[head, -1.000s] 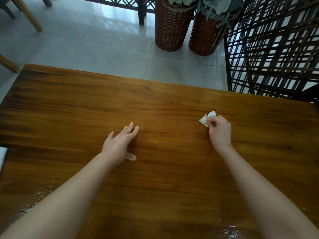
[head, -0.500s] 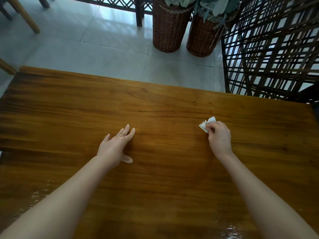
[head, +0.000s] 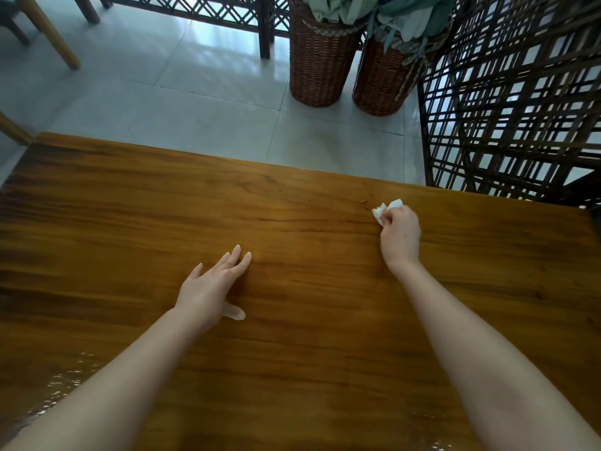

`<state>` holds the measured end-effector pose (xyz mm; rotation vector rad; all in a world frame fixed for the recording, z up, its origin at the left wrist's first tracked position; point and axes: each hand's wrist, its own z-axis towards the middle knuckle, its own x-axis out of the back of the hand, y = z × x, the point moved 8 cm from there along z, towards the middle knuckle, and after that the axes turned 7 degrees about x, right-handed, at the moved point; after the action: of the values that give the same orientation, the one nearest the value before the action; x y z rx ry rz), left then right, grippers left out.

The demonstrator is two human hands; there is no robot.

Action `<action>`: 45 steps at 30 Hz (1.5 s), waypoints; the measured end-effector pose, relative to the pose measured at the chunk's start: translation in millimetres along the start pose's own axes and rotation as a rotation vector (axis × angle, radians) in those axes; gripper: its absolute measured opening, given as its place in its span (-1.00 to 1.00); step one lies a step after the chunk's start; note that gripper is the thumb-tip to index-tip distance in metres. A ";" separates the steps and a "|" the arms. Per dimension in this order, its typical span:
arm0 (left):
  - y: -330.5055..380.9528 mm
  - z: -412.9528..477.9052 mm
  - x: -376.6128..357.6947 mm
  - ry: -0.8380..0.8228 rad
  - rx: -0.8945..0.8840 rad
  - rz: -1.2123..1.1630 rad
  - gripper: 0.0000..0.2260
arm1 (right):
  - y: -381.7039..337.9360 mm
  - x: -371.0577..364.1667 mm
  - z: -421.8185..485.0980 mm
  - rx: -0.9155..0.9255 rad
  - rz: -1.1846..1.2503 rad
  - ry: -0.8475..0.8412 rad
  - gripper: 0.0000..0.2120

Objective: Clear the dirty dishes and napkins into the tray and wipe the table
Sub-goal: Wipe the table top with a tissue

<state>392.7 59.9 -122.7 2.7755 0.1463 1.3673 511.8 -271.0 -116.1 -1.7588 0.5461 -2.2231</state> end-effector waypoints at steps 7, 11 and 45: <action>-0.4 3.2 -2.1 0.009 0.008 0.004 0.02 | 26.1 14.4 17.8 -0.107 0.041 0.052 -0.87; -1.0 4.7 -3.7 0.020 0.006 0.009 0.03 | 22.4 9.8 36.5 -0.165 0.004 0.046 -0.85; 1.6 0.6 1.4 -0.004 0.000 0.000 0.01 | -84.0 -30.5 -24.2 0.329 0.159 -0.158 -0.82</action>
<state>394.1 58.4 -121.9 2.7784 0.1458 1.3612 498.3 -179.5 -110.6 -1.6380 0.2578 -1.9183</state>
